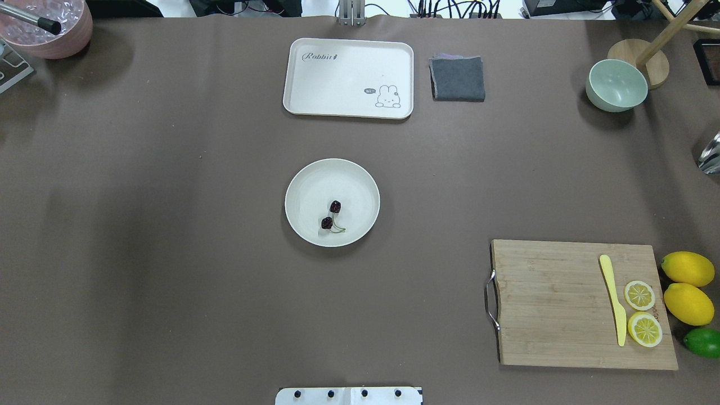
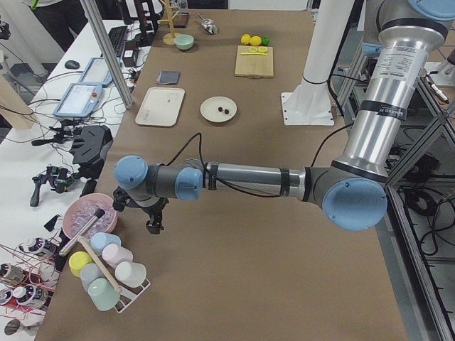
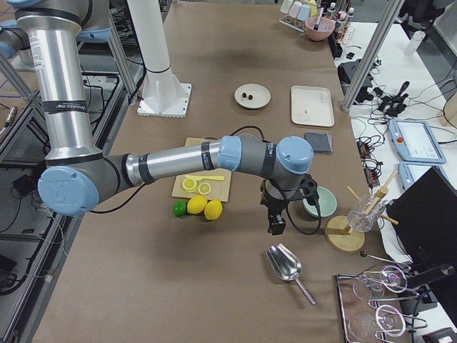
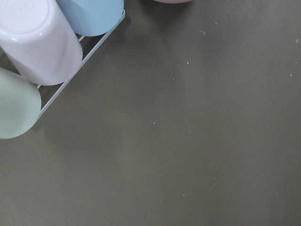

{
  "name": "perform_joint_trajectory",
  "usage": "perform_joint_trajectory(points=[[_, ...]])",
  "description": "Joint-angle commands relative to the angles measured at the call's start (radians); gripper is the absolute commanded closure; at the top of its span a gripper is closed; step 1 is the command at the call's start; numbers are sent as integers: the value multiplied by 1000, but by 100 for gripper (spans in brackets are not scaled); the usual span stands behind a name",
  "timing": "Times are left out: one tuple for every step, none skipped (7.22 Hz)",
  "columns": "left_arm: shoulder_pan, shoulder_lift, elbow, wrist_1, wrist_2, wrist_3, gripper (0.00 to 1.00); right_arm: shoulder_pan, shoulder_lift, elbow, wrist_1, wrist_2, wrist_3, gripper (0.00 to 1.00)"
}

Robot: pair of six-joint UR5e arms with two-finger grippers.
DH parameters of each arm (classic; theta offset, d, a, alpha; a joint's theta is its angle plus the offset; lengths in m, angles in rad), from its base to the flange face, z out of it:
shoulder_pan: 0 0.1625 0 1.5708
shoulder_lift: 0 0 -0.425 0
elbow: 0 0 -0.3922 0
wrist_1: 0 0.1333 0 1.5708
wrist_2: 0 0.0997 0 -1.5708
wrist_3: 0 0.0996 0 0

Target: Place red cherry on plate

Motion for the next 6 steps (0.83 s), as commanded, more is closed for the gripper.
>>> perform_joint_trajectory(points=[[-1,11,-11,-33,7,2,2,3,-11,6,-11,-8,-1,0],[-6,8,-15,-36,6,4,2,10,-30,7,-5,-8,-6,0],[-8,5,-14,-41,9,4,2,17,-34,9,-3,-8,-16,0],[-9,-4,-11,-39,15,4,2,21,-34,12,-3,-8,-17,0],[-8,-1,-8,-41,15,10,2,36,-36,18,-7,-8,-20,0],[-5,-1,1,-30,15,71,2,38,-39,27,-10,-8,-20,0]])
